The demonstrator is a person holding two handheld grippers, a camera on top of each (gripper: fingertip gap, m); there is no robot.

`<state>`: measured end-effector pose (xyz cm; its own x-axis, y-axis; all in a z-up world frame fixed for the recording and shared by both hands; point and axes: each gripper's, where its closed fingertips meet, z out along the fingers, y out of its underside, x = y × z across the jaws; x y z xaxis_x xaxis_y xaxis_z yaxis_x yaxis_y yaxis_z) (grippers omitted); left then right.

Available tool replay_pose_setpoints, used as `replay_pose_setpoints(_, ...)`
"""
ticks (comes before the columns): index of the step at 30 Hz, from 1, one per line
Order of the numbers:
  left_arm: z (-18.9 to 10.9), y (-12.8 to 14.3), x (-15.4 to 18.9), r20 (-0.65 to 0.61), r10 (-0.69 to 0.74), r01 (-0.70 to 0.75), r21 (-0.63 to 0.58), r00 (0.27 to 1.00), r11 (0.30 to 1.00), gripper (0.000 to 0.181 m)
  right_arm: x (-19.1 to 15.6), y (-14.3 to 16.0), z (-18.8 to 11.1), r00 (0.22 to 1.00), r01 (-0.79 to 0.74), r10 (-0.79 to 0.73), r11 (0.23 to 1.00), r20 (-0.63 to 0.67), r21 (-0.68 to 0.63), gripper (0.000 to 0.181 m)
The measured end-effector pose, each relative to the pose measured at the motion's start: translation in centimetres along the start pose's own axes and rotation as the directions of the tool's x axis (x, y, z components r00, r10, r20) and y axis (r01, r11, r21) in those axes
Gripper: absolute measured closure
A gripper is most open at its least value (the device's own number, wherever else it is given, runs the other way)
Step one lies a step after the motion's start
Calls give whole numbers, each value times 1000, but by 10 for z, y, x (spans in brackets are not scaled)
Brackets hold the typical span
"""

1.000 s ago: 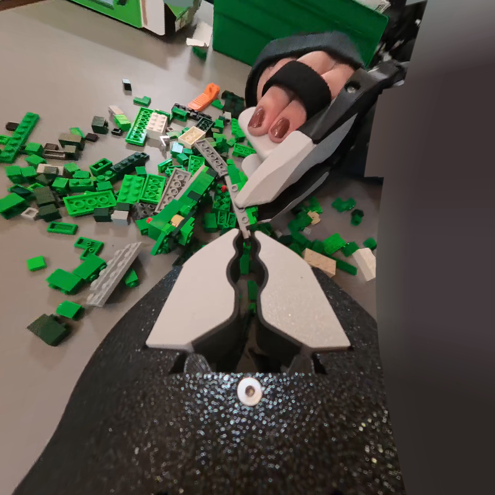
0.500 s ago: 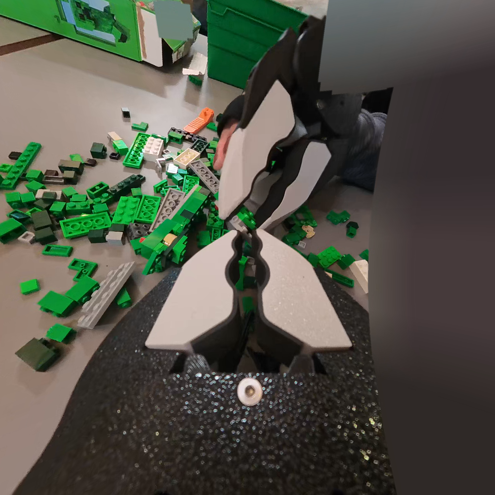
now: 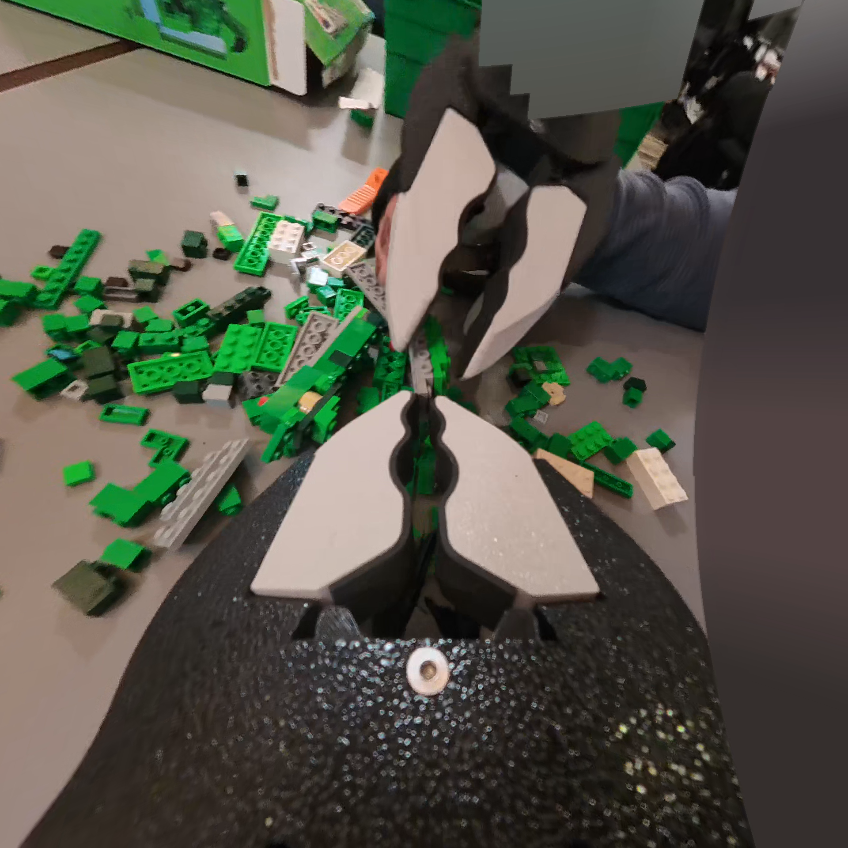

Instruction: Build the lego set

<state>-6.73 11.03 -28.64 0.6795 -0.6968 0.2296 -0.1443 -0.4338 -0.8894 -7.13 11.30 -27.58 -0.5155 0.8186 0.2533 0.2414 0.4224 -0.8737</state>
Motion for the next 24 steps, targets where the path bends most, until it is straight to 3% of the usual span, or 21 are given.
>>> replay_pose_setpoints(2,-4,-2,-6,1,-81,81,30,997,996,177,6,6,1,983,150,-158,985,-91,-86,150)
replay_pose_setpoints(6,-10,-8,-7,-106,-268,278,97,958,956,178,14,4,4,824,455,-516,848,-234,-270,160)
replay_pose_setpoints(8,-12,-9,-8,-120,-288,300,103,950,948,178,15,3,5,808,468,-542,829,-230,-306,162)
replay_pose_setpoints(11,-12,-10,-3,-109,-206,218,108,972,970,177,10,1,2,934,287,-317,940,-164,-184,161)
replay_pose_setpoints(14,-9,-10,-2,-69,-131,137,98,989,986,175,7,6,1,994,81,-87,993,-67,-87,161)
replay_pose_setpoints(19,-9,-12,-1,-58,-84,89,107,995,990,174,3,6,1,985,-155,155,988,74,-11,161)
replay_pose_setpoints(24,-8,-13,2,-61,-49,55,113,997,992,175,-1,4,-2,944,-281,275,960,185,7,161)
